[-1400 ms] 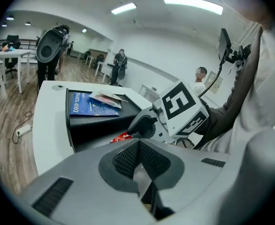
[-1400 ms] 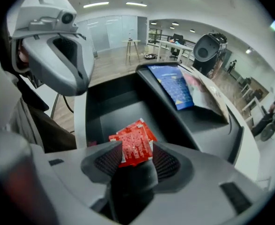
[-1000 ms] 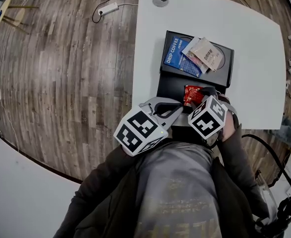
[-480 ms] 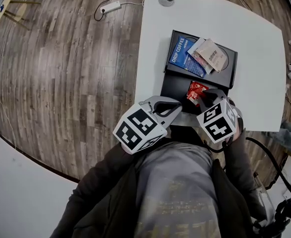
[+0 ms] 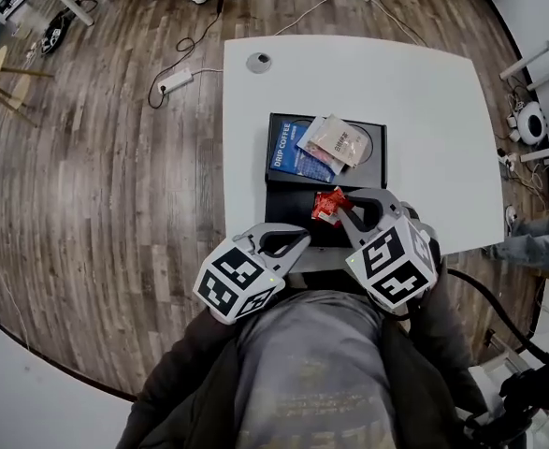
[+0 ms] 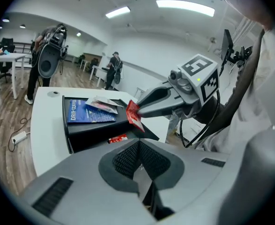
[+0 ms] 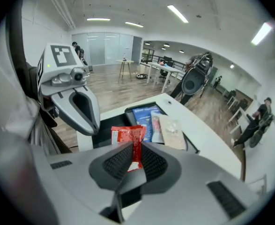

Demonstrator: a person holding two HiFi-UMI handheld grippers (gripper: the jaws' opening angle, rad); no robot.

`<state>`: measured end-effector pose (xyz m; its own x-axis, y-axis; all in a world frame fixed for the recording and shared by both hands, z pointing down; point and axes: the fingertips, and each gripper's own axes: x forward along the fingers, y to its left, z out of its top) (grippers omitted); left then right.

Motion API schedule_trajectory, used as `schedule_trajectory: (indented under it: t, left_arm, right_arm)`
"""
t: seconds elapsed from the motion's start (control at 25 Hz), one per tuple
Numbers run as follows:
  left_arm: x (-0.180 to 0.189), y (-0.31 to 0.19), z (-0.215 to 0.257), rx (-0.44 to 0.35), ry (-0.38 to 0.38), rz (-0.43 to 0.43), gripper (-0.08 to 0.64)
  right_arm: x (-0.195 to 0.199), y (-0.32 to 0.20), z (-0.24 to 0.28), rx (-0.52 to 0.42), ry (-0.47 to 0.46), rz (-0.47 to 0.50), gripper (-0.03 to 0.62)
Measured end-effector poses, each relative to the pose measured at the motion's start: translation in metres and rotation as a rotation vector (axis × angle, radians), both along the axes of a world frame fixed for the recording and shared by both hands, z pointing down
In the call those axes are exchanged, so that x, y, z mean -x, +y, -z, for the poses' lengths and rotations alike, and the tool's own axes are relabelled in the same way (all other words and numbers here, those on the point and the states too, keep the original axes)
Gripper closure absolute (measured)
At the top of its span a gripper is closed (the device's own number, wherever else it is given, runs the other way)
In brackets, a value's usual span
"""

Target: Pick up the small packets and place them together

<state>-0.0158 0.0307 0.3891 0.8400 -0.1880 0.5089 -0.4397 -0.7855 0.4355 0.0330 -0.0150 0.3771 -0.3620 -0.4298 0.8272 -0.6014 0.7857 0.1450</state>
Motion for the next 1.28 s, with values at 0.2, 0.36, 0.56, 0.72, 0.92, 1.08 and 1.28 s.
schedule_trajectory:
  t: [0.2,0.36,0.56,0.72,0.92,1.08,1.28]
  left_arm:
    - [-0.008,-0.005,0.010,-0.011,-0.007,0.004,0.559]
    - [-0.010,-0.013,0.013,-0.004,-0.019,0.019,0.558]
    - [-0.013,-0.015,0.006,0.040,-0.042,0.042,0.559]
    - [-0.016,-0.016,-0.001,0.071,-0.045,0.053,0.558]
    - [-0.018,-0.019,-0.004,0.085,-0.045,0.059,0.558]
    - [-0.018,-0.020,-0.006,0.085,-0.040,0.062,0.558]
    - [-0.019,-0.016,-0.004,0.083,-0.032,0.050,0.559]
  right_arm:
    - [-0.038,-0.041,0.031,-0.078,0.006,-0.053,0.538]
    - [-0.055,-0.077,0.032,-0.097,0.009,-0.045,0.537]
    - [-0.056,-0.098,0.002,-0.045,0.003,-0.012,0.537]
    - [-0.057,-0.105,-0.015,-0.012,0.001,-0.003,0.531]
    - [-0.060,-0.111,-0.016,0.011,-0.024,-0.030,0.487]
    - [-0.058,-0.107,-0.014,0.016,-0.040,-0.014,0.450]
    - [-0.060,-0.104,0.002,-0.029,-0.050,-0.038,0.446]
